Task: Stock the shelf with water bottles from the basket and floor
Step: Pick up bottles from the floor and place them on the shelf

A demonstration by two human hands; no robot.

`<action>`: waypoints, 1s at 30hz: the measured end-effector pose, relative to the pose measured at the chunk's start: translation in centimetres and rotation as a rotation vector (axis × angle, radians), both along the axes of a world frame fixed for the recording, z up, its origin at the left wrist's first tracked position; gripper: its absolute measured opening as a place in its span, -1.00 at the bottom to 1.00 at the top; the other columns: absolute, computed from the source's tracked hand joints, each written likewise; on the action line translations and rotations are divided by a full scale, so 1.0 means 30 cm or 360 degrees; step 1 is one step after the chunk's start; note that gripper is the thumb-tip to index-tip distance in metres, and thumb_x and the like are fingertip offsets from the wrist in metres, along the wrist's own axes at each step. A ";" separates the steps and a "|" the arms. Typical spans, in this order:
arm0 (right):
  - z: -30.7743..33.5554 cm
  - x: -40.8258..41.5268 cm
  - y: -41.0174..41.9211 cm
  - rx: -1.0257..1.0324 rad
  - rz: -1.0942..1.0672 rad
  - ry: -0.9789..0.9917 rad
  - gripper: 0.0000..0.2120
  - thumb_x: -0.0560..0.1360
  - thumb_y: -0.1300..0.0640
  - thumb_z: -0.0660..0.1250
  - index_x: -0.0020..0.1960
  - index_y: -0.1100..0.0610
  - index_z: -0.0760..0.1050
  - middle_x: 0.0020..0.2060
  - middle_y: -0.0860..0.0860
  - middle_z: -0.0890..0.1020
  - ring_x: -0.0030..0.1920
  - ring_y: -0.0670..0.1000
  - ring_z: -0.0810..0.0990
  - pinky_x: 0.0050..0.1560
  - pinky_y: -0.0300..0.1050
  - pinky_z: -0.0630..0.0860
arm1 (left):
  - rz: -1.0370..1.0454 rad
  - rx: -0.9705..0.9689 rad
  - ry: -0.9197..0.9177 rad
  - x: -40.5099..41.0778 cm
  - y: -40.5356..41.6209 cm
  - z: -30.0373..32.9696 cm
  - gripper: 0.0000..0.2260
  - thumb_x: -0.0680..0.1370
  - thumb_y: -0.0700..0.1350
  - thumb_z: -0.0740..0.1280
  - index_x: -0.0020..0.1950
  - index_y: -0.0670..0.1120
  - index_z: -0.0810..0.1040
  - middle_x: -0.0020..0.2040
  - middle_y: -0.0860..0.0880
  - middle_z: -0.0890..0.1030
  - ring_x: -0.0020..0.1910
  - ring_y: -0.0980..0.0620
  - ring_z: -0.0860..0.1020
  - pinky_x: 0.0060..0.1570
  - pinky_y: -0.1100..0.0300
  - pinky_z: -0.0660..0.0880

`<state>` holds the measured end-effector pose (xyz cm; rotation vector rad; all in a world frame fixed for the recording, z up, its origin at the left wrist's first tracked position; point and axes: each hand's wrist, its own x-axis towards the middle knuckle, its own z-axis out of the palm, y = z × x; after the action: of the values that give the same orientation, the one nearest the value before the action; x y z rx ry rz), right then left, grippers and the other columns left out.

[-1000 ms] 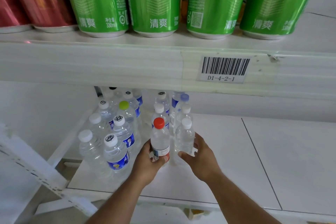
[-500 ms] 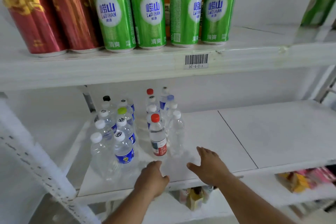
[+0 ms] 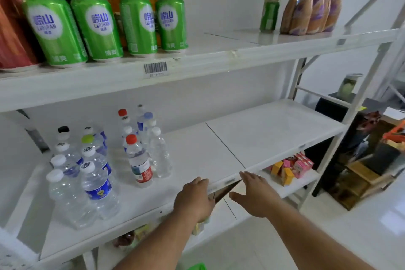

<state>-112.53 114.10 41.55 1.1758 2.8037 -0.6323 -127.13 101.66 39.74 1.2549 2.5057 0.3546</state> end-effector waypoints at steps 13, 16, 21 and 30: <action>-0.231 0.759 0.346 -0.0287 -0.0566 -0.0196 -0.21 0.54 -0.33 0.21 0.62 0.03 0.06 0.59 -0.01 0.16 0.57 0.09 0.13 0.52 0.04 0.16 | -0.0498 -0.0368 -0.0163 0.677 0.542 -0.179 -0.41 0.56 0.08 0.24 0.56 0.02 0.18 0.56 0.03 0.19 0.47 -0.09 0.26 0.38 -0.01 0.33; -0.283 0.948 0.440 -0.0336 -0.0603 -0.0257 -0.21 0.56 -0.32 0.19 0.62 0.04 0.06 0.60 0.00 0.15 0.57 0.09 0.12 0.51 0.02 0.15 | -0.0525 -0.0449 -0.0167 0.838 0.661 -0.221 -0.40 0.55 0.10 0.24 0.56 0.00 0.17 0.54 0.02 0.24 0.44 -0.10 0.30 0.35 -0.01 0.36; -0.317 1.205 0.607 -0.0390 -0.0632 -0.0258 -0.19 0.54 -0.33 0.20 0.62 0.07 0.07 0.59 0.02 0.17 0.57 0.11 0.14 0.53 0.02 0.15 | -0.0505 -0.0532 -0.0234 1.053 0.827 -0.263 -0.39 0.56 0.10 0.23 0.58 0.03 0.12 0.56 0.02 0.19 0.48 -0.10 0.26 0.38 0.00 0.32; -0.349 1.398 0.839 -0.0488 -0.0696 -0.0262 -0.41 0.56 -0.24 0.23 0.43 0.13 0.33 0.39 0.04 0.43 0.39 0.12 0.37 0.28 -0.02 0.37 | -0.0505 -0.0587 -0.0317 1.202 1.055 -0.329 -0.38 0.55 0.08 0.25 0.58 0.06 0.14 0.56 0.06 0.17 0.47 -0.06 0.27 0.37 0.00 0.36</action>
<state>-70.58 139.26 31.08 1.6888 2.2228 -0.9007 -91.08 133.31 29.88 1.3550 2.0431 -0.0563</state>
